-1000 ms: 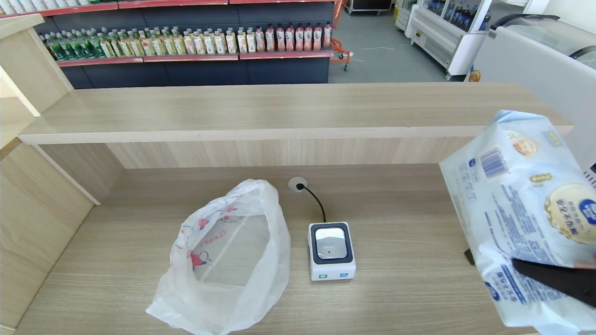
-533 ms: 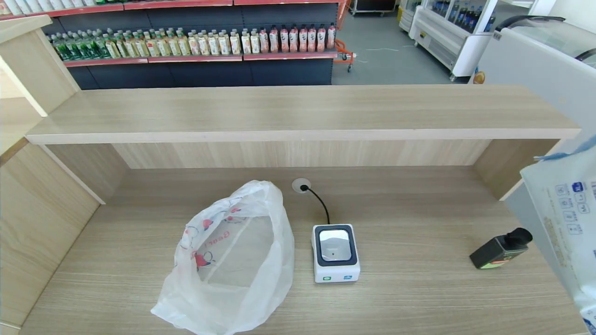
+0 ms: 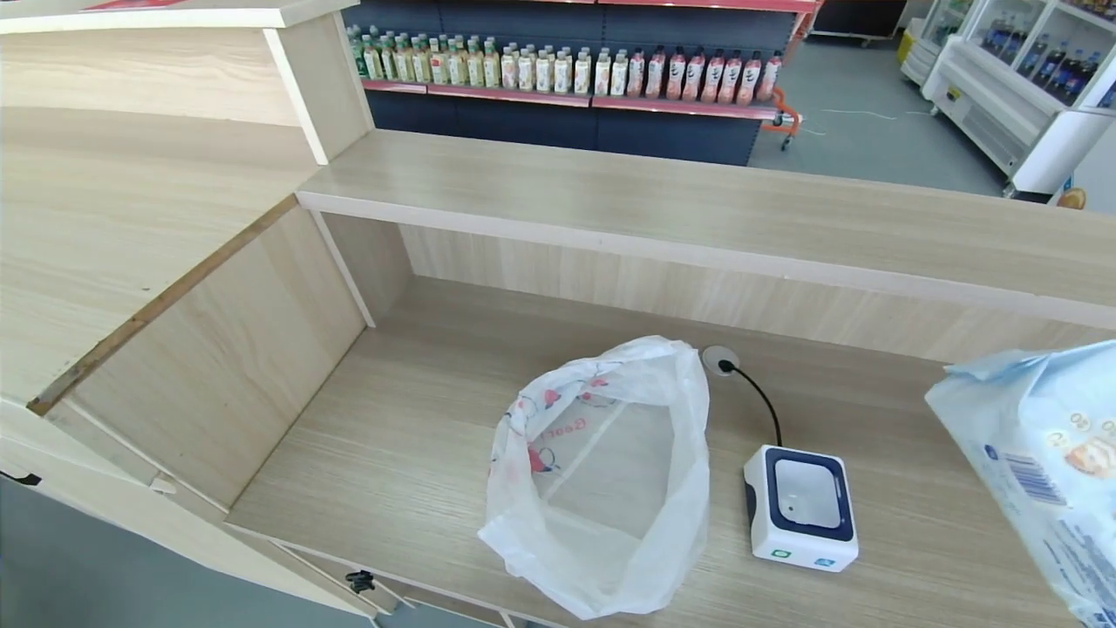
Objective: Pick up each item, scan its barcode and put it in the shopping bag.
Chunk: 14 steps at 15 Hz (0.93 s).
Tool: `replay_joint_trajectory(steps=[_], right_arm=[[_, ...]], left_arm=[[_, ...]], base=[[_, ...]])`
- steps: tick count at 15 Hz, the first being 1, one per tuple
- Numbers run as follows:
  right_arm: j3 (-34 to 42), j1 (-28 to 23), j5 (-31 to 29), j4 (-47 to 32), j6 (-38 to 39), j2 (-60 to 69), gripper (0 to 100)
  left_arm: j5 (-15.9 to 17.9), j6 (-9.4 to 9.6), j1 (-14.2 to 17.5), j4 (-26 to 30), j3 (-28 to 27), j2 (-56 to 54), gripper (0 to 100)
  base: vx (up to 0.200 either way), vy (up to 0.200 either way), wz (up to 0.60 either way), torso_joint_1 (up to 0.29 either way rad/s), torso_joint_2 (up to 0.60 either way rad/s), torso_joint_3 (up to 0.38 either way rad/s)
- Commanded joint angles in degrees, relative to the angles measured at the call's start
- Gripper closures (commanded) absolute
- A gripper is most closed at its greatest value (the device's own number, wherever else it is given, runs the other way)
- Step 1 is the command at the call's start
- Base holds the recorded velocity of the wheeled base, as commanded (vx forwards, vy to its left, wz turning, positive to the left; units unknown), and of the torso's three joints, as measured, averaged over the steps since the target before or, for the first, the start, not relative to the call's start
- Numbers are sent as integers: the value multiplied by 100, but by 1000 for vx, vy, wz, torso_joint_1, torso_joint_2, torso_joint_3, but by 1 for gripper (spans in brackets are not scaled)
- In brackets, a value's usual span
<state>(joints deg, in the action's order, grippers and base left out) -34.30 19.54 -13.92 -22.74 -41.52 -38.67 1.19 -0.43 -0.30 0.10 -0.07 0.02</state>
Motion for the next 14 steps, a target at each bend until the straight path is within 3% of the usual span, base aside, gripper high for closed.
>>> replay_joint_trajectory(steps=[1,4,9,14], right_arm=[[82,-1480,-76,481,-954,-853,100],[240,-2323,-58,1351,-1991,-1187,100],[1277,-2341,267,3161,-2862,-1758,100],[1594,-2156,294,3636,-2554,-2285,100]], left_arm=[[4,-1,-5,-10,-1,-2,0],[4,-1,-5,-10,-1,-2,0],[4,-1,4,-10,-1,-2,0],[4,-1,4,-10,-1,-2,0]], base=[[0,0,0,0,0,0],[0,0,0,0,0,0],[0,0,0,0,0,0],[0,0,0,0,0,0]])
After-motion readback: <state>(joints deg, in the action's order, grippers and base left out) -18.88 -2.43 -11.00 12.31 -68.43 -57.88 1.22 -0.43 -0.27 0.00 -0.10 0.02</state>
